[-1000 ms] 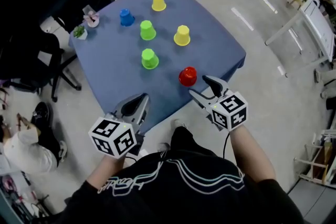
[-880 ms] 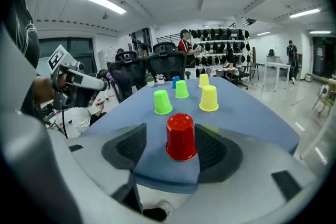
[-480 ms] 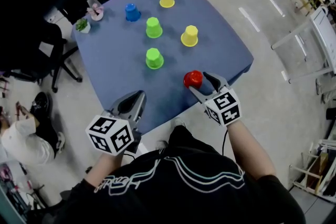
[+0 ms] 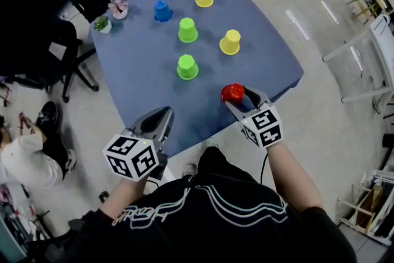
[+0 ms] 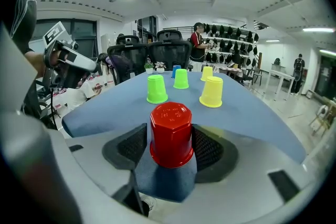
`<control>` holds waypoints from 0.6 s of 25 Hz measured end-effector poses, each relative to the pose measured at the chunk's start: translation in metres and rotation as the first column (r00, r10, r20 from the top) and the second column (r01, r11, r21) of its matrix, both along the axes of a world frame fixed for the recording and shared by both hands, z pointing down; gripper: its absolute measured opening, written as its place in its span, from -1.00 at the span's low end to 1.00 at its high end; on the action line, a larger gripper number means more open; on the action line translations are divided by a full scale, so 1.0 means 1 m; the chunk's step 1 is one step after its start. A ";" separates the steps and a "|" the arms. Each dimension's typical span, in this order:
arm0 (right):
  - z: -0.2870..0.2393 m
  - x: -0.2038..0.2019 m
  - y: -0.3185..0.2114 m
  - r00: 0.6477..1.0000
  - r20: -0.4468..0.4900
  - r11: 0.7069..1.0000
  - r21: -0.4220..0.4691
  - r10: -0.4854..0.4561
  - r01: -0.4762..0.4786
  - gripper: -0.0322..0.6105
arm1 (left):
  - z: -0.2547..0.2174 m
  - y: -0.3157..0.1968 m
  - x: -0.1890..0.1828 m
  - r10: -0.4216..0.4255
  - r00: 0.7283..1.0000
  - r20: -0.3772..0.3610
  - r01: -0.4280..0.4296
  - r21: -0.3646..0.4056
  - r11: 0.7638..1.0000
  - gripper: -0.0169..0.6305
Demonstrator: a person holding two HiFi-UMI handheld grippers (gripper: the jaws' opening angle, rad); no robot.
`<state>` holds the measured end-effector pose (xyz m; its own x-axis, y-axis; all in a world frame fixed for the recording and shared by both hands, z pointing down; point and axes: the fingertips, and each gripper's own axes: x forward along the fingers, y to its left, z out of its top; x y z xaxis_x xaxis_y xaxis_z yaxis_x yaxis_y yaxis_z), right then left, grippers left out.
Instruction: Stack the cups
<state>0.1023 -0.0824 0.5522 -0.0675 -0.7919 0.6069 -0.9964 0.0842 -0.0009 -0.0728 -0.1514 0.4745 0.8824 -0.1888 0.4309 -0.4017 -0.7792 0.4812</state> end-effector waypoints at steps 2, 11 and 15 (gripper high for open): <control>0.002 0.000 -0.001 1.000 -0.005 1.000 0.000 0.005 -0.005 -0.04 | 0.002 0.000 -0.002 -0.004 1.000 0.003 0.004 -0.005 1.000 -0.86; 0.002 0.001 -0.002 1.000 -0.018 1.000 0.010 0.020 -0.020 -0.10 | 0.008 0.002 -0.009 -0.024 1.000 0.012 0.024 -0.023 0.999 -0.86; -0.005 -0.002 -0.003 1.000 -0.016 1.000 0.020 0.015 -0.015 -0.10 | 0.006 0.002 -0.014 -0.039 0.999 0.007 0.039 -0.028 0.999 -0.86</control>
<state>0.0999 -0.0850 0.5473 -0.0456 -0.8046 0.5921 -0.9975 0.0690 0.0169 -0.0864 -0.1498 0.4801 0.8719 -0.2109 0.4418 -0.4345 -0.7493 0.4998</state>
